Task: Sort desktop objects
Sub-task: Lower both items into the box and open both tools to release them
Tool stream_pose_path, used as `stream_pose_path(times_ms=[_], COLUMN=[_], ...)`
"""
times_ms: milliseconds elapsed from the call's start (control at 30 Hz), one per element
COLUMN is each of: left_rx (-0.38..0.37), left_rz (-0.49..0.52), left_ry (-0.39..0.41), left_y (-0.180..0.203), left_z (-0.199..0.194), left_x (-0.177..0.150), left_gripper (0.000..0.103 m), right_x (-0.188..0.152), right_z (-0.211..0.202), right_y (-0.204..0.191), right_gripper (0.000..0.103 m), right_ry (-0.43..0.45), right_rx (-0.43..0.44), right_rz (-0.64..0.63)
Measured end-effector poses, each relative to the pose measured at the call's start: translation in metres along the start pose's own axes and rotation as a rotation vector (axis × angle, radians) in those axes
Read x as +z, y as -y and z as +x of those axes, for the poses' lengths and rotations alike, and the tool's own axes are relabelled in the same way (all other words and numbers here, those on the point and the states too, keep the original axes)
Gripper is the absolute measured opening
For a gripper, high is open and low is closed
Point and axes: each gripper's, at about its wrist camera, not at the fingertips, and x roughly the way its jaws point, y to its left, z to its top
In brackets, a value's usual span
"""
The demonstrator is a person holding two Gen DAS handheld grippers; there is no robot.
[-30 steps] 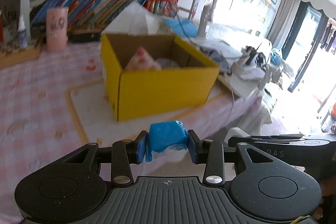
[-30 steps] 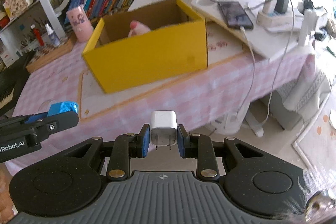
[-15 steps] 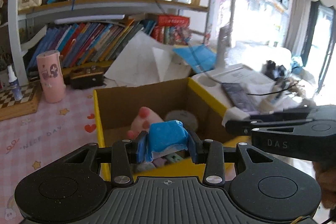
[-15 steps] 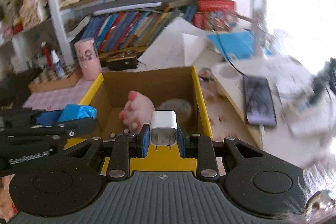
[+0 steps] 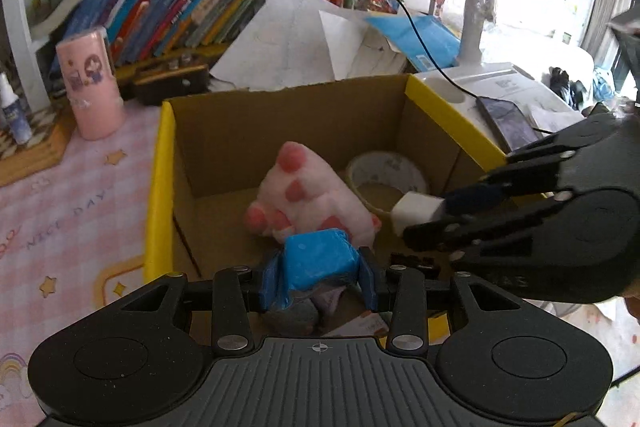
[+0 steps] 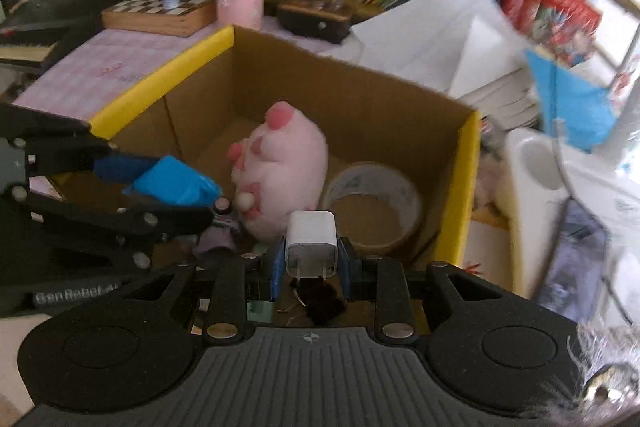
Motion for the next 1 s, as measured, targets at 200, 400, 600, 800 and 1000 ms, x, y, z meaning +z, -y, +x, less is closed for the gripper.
stream_pose_path(times_ms=[200, 400, 600, 800, 1000], left_rx=[-0.023, 0.016, 0.045, 0.141, 0.309], left_rz=[-0.022, -0.024, -0.054, -0.109, -0.154], left_ry=[-0.020, -0.005, 0.090, 0.225, 0.310], left_y=[-0.002, 0.001, 0.001, -0.002, -0.009], left_z=[0.004, -0.001, -0.033, -0.087, -0.139], left_x=[0.002, 0.000, -0.003, -0.018, -0.047], left_gripper=[0.040, 0.046, 0.056, 0.075, 0.083], right_x=[0.004, 0.001, -0.007, -0.021, -0.049], right_z=[0.014, 0.015, -0.014, -0.056, -0.092], right_y=[0.007, 0.006, 0.004, -0.013, -0.050], right_gripper=[0.024, 0.025, 0.045, 0.072, 0.084], right_ry=[-0.052, -0.026, 0.108, 0.281, 0.433], right_rx=[0.069, 0.061, 0.025, -0.072, -0.173], right_rz=[0.010, 0.030, 0.116, 0.229, 0.313])
